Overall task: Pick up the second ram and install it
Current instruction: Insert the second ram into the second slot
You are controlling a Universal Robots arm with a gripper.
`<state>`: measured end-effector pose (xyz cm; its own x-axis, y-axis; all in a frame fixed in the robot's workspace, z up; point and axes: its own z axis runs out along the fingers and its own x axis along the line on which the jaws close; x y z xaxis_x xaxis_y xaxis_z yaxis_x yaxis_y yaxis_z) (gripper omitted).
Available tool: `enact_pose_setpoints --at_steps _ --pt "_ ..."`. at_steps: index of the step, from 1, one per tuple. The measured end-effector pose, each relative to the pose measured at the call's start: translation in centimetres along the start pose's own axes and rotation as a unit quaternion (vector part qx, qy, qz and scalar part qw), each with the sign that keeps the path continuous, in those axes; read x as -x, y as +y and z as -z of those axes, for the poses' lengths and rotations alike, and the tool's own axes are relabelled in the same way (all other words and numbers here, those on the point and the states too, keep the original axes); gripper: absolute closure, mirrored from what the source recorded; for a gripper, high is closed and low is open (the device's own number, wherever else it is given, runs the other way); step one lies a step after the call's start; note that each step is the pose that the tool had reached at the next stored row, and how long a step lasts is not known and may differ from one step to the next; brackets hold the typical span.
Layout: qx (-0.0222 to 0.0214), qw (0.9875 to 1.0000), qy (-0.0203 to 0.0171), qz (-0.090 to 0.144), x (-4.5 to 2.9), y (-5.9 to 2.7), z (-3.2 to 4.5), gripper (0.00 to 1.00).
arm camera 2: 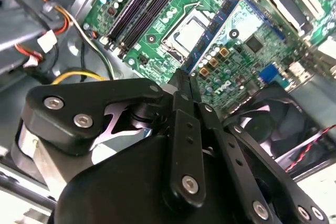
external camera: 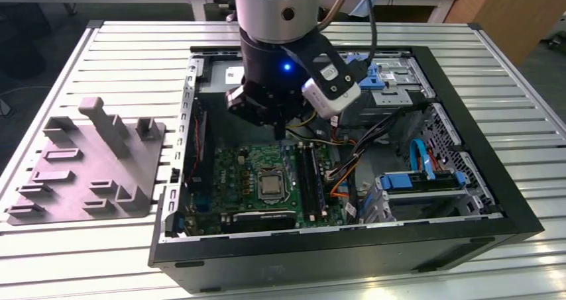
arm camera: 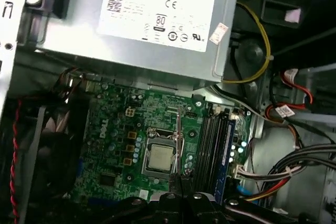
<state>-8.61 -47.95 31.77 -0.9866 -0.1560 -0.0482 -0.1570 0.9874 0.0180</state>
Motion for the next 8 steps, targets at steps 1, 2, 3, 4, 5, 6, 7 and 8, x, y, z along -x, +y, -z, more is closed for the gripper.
enact_pose_setpoints --at_steps 1,2,3,4,5,6,7,8 --pt "-0.0004 1.0000 -0.0002 -0.009 0.00 0.00 -0.05 0.89" --pt "-0.0009 0.9998 -0.0003 -0.019 0.00 0.00 -0.10 0.89" --pt "-0.0014 0.9996 -0.0005 -0.028 -0.01 0.00 -0.14 0.89" --pt "-0.0018 0.9993 -0.0006 -0.037 -0.01 0.00 -0.19 0.89" --pt "-0.0022 0.9990 -0.0008 -0.046 -0.01 -0.01 -0.24 0.89" --pt "-0.0026 0.9985 -0.0010 -0.055 -0.01 0.00 -0.29 0.89" --pt "-0.0030 0.9980 -0.0012 -0.064 -0.02 0.00 -0.34 0.89" --pt "-0.0035 0.9974 -0.0013 -0.073 -0.02 -0.01 -0.39 0.89"
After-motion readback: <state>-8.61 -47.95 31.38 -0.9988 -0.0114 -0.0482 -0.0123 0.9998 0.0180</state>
